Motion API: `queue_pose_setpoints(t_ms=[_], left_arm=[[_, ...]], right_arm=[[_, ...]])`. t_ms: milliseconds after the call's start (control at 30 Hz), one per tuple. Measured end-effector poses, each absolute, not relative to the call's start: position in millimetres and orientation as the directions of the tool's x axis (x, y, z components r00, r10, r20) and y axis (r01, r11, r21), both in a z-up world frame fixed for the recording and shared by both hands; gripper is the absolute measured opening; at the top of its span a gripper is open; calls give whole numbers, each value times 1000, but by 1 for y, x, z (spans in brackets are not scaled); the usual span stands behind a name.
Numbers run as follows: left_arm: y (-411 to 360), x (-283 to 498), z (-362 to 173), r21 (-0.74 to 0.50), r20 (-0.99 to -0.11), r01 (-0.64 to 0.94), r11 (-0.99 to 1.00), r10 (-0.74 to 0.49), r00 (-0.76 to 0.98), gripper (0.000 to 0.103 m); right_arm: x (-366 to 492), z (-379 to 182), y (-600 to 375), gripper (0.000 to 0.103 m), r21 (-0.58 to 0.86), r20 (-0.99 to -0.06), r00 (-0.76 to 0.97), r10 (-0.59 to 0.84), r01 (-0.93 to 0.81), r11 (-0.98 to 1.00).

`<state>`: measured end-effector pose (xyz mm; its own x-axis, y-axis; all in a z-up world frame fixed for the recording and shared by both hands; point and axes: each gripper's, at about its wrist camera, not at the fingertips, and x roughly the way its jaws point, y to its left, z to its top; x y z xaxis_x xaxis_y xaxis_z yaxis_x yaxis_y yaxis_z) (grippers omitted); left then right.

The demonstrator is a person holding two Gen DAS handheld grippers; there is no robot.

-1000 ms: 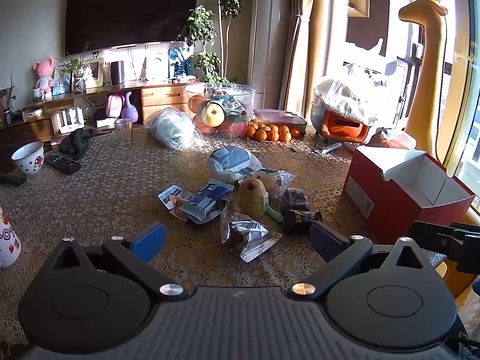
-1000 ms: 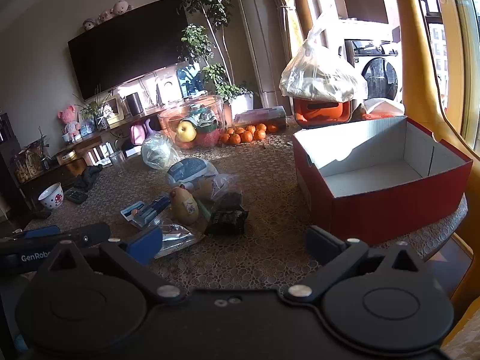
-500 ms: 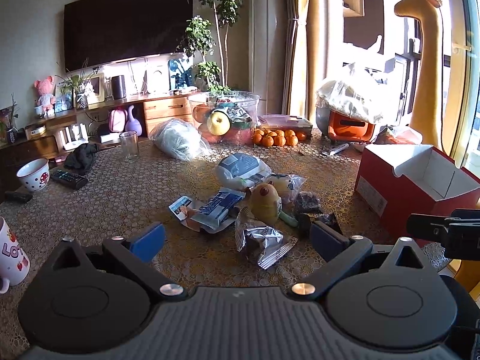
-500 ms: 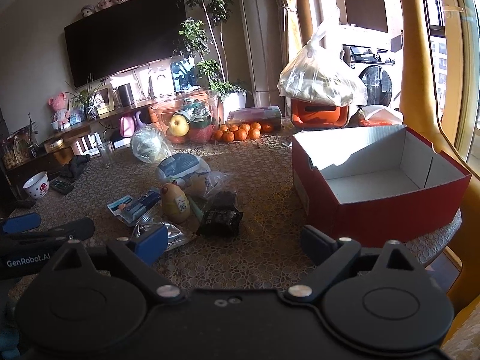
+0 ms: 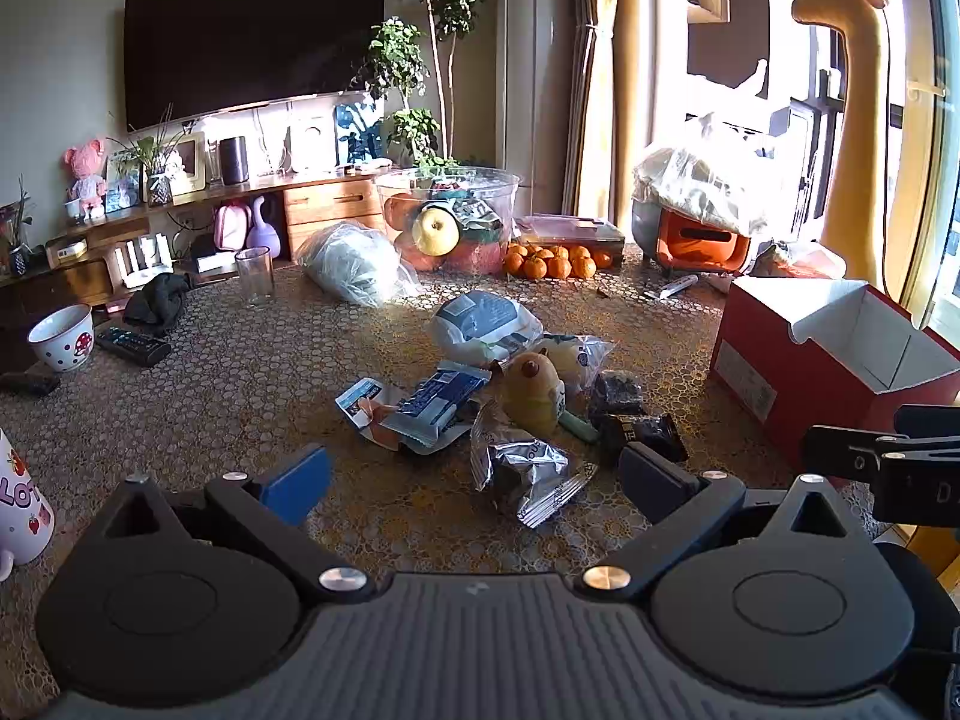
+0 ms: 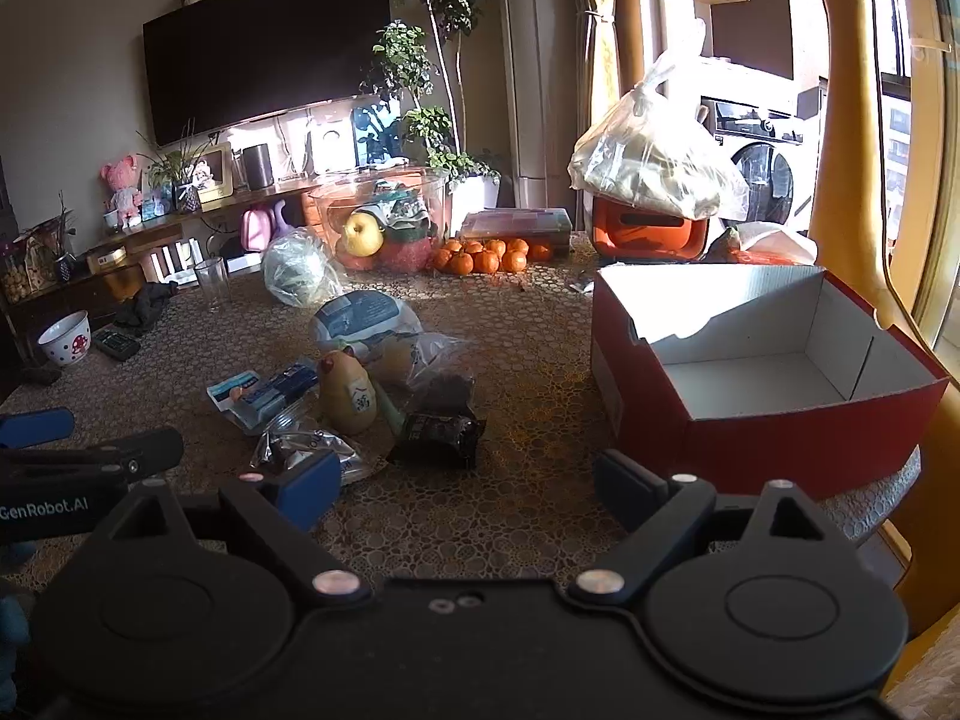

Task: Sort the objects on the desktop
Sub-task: 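Move left tool toward silver foil packet while right tool approaches black snack packet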

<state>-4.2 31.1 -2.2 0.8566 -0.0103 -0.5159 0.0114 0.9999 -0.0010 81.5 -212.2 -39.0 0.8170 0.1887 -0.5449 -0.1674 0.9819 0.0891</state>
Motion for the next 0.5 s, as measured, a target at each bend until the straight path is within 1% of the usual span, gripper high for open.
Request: queue_pose_setpoints(t_ms=[133,300,500], left_arm=[[29,-3,-1,-10,-531,17,1000,-20,847,103],[26,0,0,-31,-553,21,999,-35,833,103],[21,5,0,-16,-554,30,999,-34,832,103]], right_arm=[[85,-40,-216,90,91,-554,808,202,-183,979],[88,-40,-215,89,72,-540,814,215,-210,975],[96,-45,-217,86,72,-541,811,224,-221,973]])
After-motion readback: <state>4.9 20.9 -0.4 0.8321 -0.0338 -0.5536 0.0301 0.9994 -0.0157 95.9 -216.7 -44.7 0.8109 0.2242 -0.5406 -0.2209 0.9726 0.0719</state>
